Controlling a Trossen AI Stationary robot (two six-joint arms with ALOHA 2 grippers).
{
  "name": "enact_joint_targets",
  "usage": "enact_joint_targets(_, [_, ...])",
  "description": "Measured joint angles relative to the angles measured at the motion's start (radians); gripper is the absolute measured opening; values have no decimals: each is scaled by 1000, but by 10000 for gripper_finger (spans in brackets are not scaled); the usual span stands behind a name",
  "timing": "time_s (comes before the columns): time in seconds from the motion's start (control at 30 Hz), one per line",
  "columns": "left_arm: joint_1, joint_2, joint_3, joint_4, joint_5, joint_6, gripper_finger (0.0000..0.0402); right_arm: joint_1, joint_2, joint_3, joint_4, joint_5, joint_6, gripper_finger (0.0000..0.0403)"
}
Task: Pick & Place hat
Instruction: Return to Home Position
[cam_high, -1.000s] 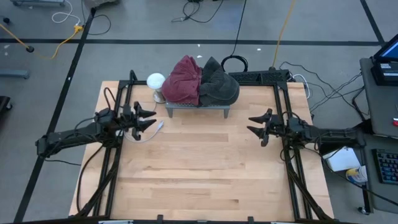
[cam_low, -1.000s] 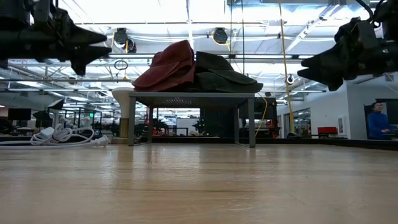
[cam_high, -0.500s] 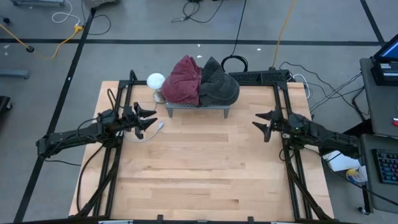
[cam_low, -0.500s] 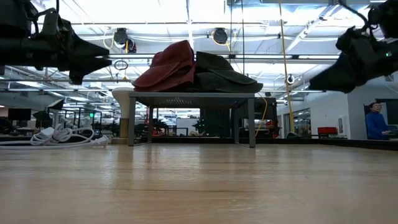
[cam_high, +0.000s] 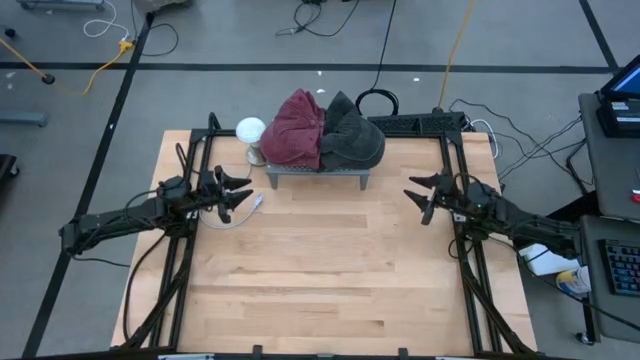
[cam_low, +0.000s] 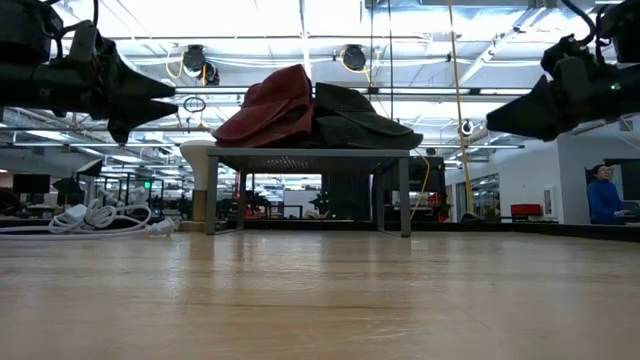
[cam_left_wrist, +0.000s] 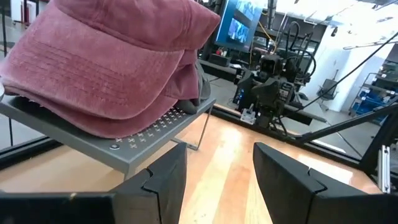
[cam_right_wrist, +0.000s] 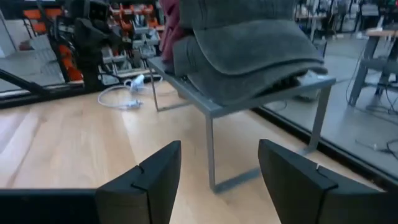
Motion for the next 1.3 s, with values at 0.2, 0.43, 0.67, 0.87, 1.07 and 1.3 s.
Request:
enact_joint_targets(0.2, [0, 0, 0, -6, -11, 14, 187, 0, 0, -55, 56, 0, -26, 210])
enact_joint_targets(0.43, [0, 0, 0, -8, -58, 39, 187, 0, 9, -100, 204, 31, -88, 210])
enact_joint_targets(0.67, [0, 7, 0, -18, -55, 19, 186, 0, 34, -113, 235, 70, -120, 210])
enact_joint_targets(0.87, [0, 11, 0, -26, -52, 23, 186, 0, 75, -113, 236, 78, -124, 210])
enact_joint_targets(1.07, [0, 10, 0, -25, -52, 24, 187, 0, 81, -113, 236, 78, -116, 210])
enact_joint_targets(1.3, [0, 10, 0, -25, -52, 24, 187, 0, 81, -113, 236, 78, -116, 210])
